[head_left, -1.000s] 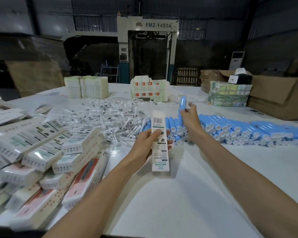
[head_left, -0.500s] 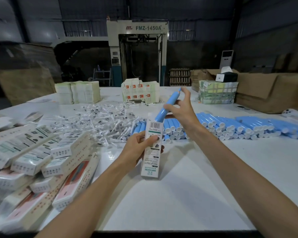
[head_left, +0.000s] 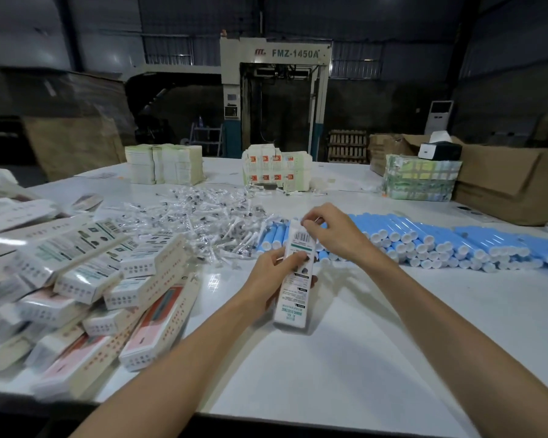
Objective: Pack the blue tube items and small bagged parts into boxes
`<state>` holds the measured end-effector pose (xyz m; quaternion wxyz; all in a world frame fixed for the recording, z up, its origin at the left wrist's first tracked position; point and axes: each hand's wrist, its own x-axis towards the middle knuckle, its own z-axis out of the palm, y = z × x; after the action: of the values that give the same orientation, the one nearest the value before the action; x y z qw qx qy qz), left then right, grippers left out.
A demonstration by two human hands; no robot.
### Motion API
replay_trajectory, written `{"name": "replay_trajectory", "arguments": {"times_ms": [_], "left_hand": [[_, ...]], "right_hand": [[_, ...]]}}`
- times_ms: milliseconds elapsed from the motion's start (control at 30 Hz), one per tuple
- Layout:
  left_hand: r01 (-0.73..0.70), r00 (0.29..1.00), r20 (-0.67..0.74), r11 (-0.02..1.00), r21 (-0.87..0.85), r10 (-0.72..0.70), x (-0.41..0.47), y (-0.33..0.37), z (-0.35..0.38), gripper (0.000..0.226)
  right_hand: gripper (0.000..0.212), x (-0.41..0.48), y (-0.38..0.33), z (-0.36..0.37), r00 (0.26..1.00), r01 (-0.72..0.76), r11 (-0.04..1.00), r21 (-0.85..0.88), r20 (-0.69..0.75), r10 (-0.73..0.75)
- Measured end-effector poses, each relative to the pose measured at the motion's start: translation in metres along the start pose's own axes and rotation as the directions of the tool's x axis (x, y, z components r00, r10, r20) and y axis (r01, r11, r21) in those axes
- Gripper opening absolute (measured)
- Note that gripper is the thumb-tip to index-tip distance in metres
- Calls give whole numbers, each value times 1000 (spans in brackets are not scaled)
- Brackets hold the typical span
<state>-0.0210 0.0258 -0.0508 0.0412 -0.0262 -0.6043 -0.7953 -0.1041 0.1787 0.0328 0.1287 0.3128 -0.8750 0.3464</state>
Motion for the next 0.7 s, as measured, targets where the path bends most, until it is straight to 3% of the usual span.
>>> {"name": "replay_trajectory", "arguments": {"times_ms": [67,133,267,367,433,567,700], "left_hand": [[24,999,-28,999,-36,-25,1,-4,2,30],[41,999,-32,998,-57,-43,3,-9,5,32],[86,995,-46,991,-103,-91,9,-21,4,19],[110,993,-22,986,-127,-113,12,-28,-1,33],[138,987,-63,980,-144,-148,13,-29,-3,35],[149,981,-86,963,-223,-172,18,-30,-6,39],[170,980,-64,964,-205,-186,18,-29,-7,40]], "right_hand": [[17,5,-12,13,993,84,996,-34,-81,-86],[14,16,-30,30,984,164,984,-77,-55,-168],[10,47,-69,82,942,233,952,-197,289,-171],[14,63,-84,127,864,286,892,-351,498,-81],[15,68,-86,150,855,296,859,-418,516,-44],[39,78,-80,170,868,268,853,-448,497,-13],[34,80,-76,172,891,232,877,-420,454,-17]]}}
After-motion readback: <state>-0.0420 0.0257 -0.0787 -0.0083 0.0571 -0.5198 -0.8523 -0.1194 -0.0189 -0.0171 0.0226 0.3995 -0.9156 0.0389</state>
